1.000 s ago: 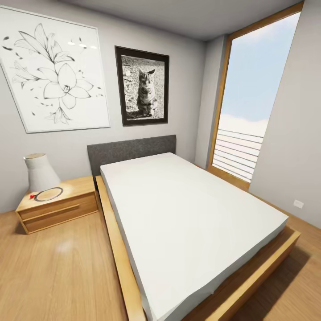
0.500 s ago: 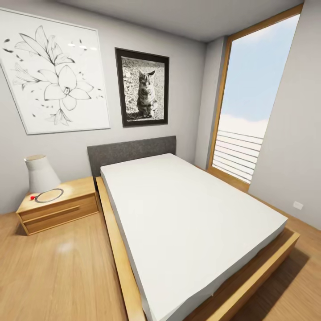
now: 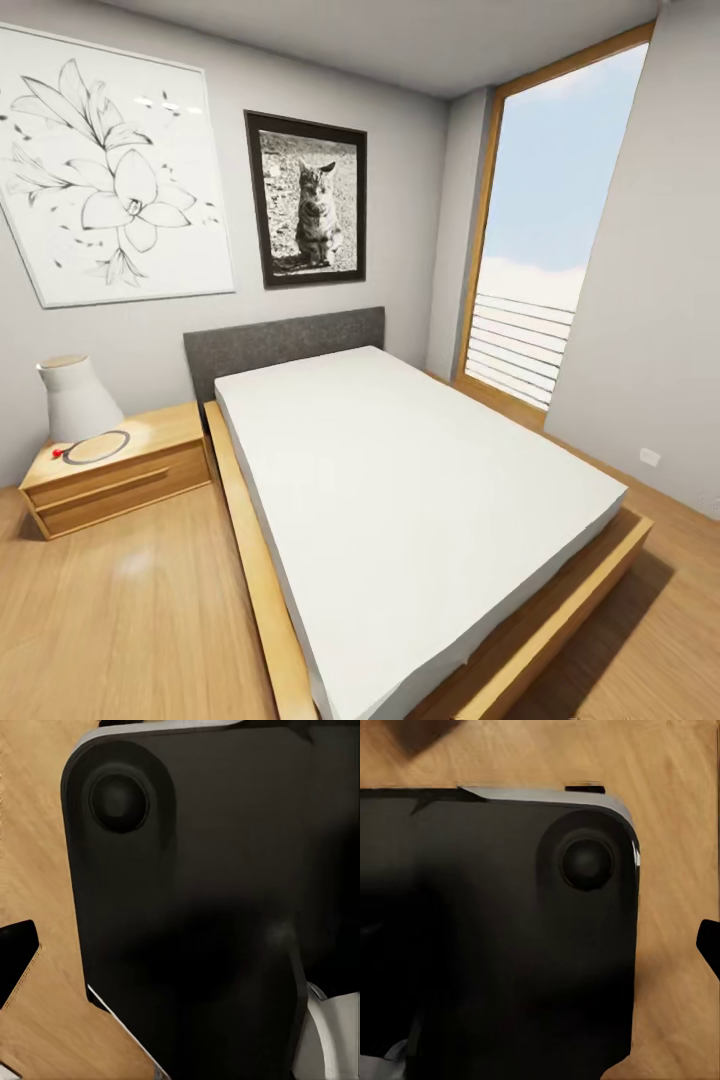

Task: In the bedroom, organize the workspace by keeping the computer under the desk, ensuring the monitor is on the desk, placing the keyboard on the desk next to the monitor, placing the mouse on the desk next to the keyboard, moving the folder from the swivel chair onto the desk next to the mouse, stacking the notebook on top of the folder with the pen on top of the notebook, and positioning the swivel chair next to the desk.

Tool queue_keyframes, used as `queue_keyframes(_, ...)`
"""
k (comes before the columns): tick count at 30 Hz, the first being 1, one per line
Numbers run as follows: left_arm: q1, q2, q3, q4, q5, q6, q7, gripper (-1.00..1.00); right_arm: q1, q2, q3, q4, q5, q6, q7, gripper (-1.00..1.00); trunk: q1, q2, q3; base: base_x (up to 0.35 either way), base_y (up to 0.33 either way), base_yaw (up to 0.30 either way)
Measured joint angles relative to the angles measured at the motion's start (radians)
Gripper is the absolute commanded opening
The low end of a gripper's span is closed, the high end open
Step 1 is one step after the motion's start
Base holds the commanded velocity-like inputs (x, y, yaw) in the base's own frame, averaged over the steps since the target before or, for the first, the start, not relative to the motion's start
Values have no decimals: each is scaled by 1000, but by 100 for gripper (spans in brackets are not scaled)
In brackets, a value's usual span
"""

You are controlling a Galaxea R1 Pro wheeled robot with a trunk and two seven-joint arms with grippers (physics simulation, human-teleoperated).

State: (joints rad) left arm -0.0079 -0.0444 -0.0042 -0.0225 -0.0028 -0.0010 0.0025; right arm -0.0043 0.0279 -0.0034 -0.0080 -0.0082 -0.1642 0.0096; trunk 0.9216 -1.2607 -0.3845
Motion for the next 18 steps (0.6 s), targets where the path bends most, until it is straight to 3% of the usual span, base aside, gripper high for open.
queue_keyframes(6,0,6,3,-1,2,-3,2,100,0,4,1,-1,0,-52,-1,100,-23,42,19,0,0,-167)
queue_keyframes(11,0,29,6,-59,5,-3,4,100,-1,6,2,-36,-1,-263,0,100,-42,77,35,0,0,-23)
queue_keyframes(14,0,34,8,-140,13,-3,4,100,-1,7,2,-91,-1,-394,-1,100,-54,98,44,0,0,-4)
queue_keyframes(18,0,37,8,-233,26,-3,4,100,-1,7,1,-212,-1,-450,-6,100,-69,126,57,0,0,-1)
